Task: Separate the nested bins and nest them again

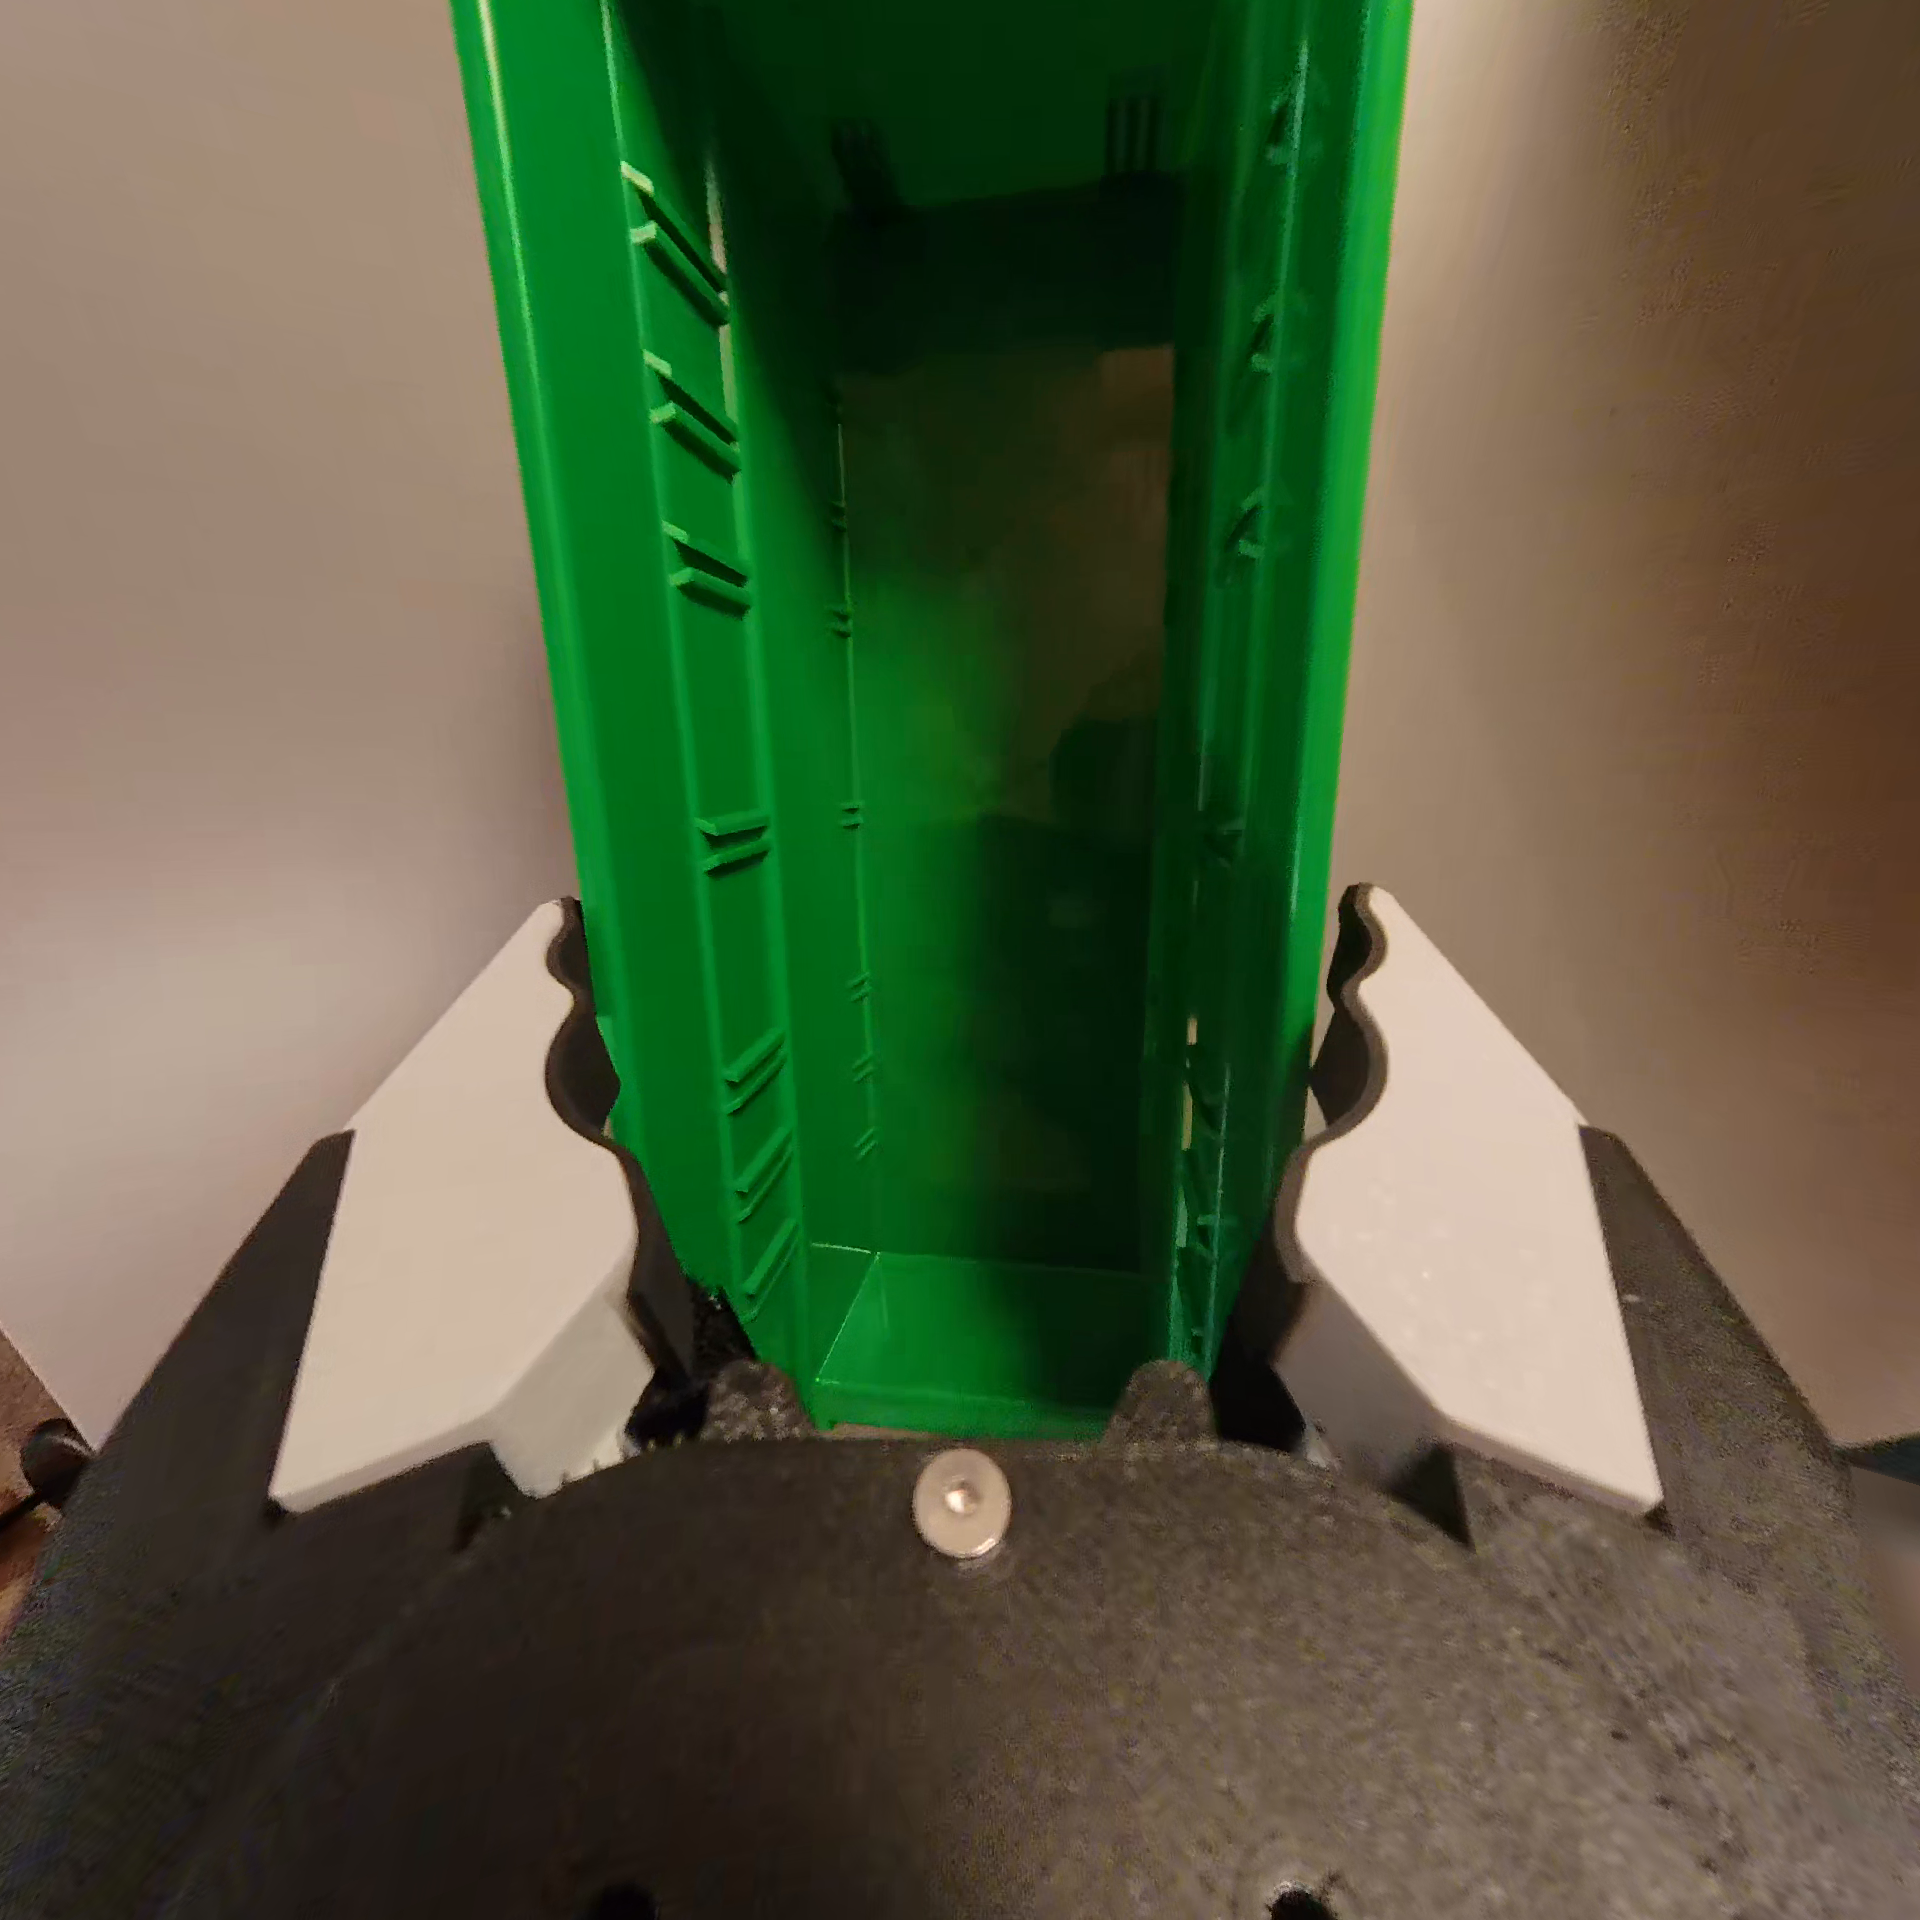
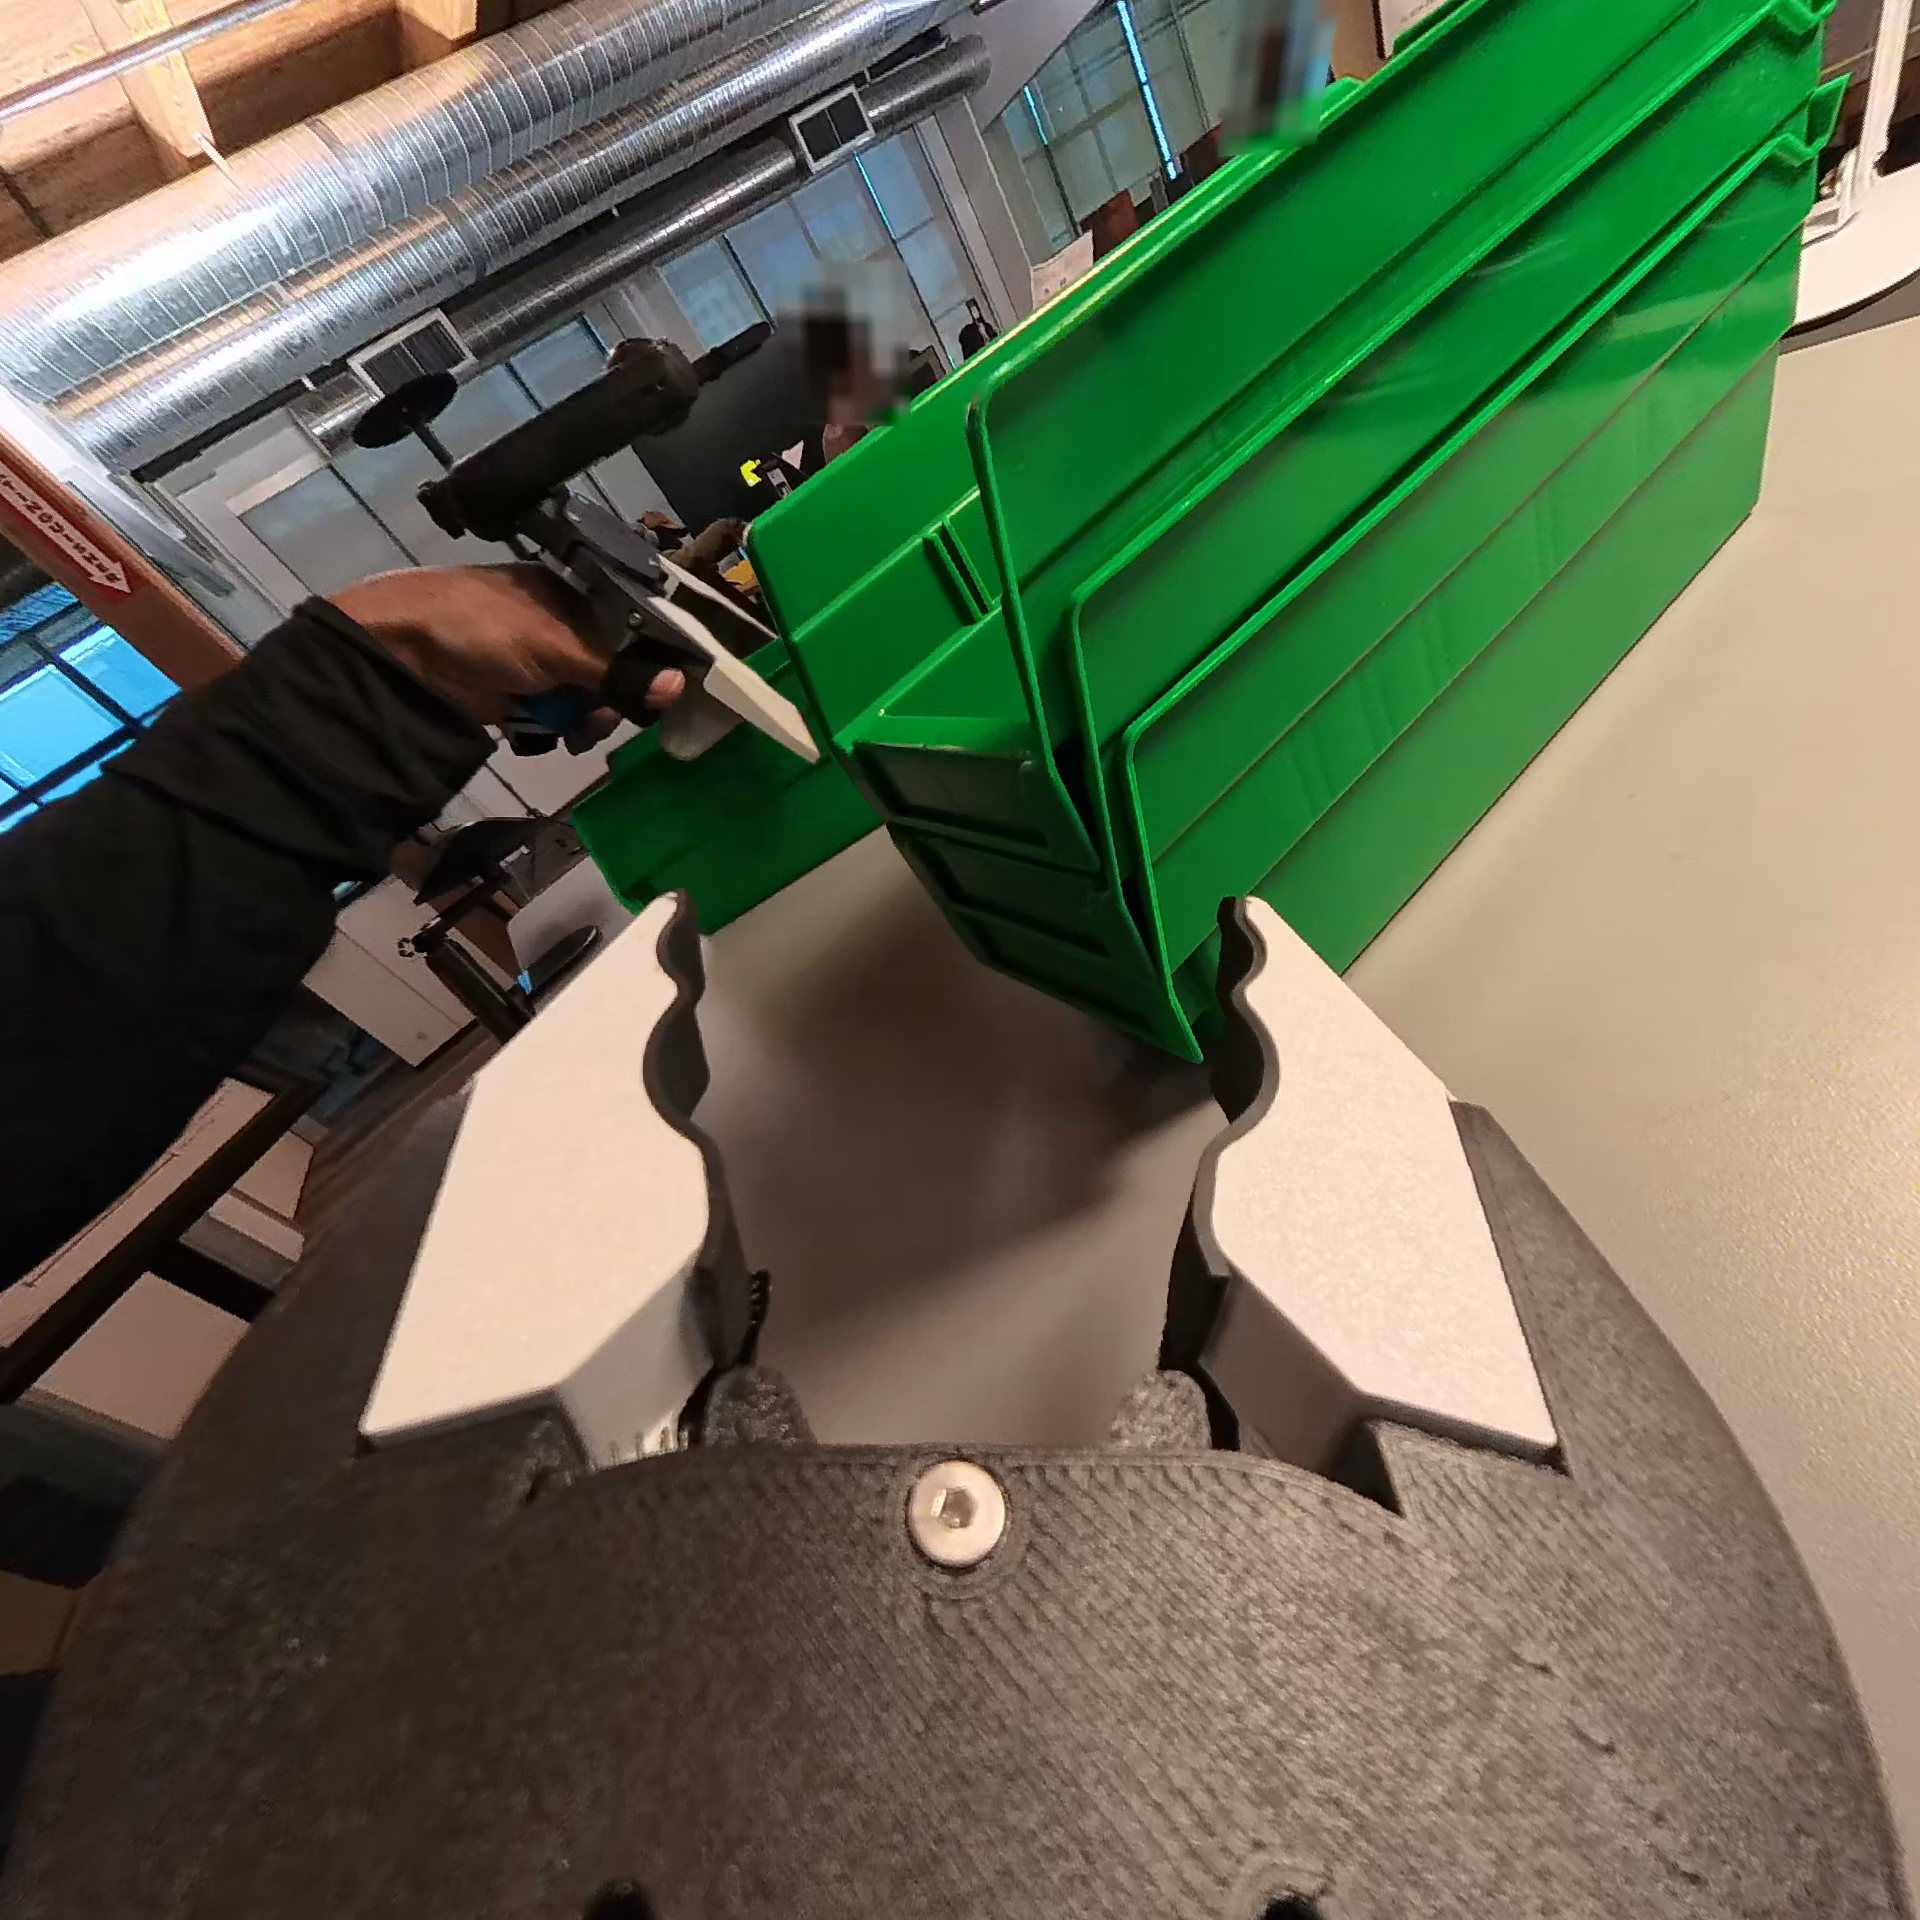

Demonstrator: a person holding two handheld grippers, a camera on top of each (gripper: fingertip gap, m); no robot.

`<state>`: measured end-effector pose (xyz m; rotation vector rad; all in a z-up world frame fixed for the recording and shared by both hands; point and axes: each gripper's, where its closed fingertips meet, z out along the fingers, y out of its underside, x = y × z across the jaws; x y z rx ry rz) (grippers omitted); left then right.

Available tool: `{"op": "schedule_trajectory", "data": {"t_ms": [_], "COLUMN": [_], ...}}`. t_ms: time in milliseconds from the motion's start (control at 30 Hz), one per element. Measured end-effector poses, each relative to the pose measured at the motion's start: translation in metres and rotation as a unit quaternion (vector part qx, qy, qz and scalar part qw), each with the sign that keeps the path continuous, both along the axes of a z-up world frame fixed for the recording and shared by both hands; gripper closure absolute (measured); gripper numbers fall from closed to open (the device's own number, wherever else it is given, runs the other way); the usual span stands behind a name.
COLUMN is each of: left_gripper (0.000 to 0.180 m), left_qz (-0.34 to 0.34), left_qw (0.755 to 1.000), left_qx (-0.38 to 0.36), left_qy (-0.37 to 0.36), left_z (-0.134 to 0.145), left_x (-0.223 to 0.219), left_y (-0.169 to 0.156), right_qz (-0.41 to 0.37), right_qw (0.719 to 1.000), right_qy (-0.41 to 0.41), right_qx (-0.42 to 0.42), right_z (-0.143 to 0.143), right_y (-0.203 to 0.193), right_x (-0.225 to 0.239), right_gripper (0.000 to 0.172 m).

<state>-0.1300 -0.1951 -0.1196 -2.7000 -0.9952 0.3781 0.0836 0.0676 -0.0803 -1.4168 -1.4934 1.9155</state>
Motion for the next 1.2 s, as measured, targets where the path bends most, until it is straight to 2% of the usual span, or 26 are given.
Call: {"op": "schedule_trajectory", "data": {"t_ms": [267, 433, 533, 600, 1067, 1200], "left_gripper": [0.045, 0.044, 0.037, 0.037, 0.078, 0.084], "left_qz": [-0.038, -0.046, -0.051, -0.052, -0.004, 0.006], "left_qw": [0.998, 0.993, 0.995, 0.994, 0.997, 0.997], "left_qx": [0.004, 0.097, 0.065, 0.076, 0.071, 0.080], "left_qy": [-0.041, -0.050, -0.049, -0.052, -0.022, -0.017], "left_z": [0.003, 0.023, 0.012, 0.009, 0.012, 0.015], "left_x": [0.015, 0.014, 0.012, 0.013, 0.006, 0.010], "left_y": [0.002, 0.014, 0.006, 0.010, 0.015, 0.017], "right_qz": [0.001, 0.004, 0.006, 0.007, 0.009, 0.010], "right_qw": [1.000, 1.000, 1.000, 1.000, 1.000, 1.000], "right_qy": [-0.001, -0.001, -0.004, -0.006, -0.002, -0.001], "right_qx": [-0.002, -0.009, -0.010, -0.010, -0.020, -0.023], "right_z": [0.000, 0.000, -0.001, -0.001, 0.001, 0.001], "right_y": [0.000, 0.000, 0.000, 0.000, 0.001, 0.001], "right_x": [0.000, 0.000, 0.000, 0.000, 0.001, 0.001], "right_gripper": [0.072, 0.072, 0.072, 0.072, 0.072, 0.072]}}
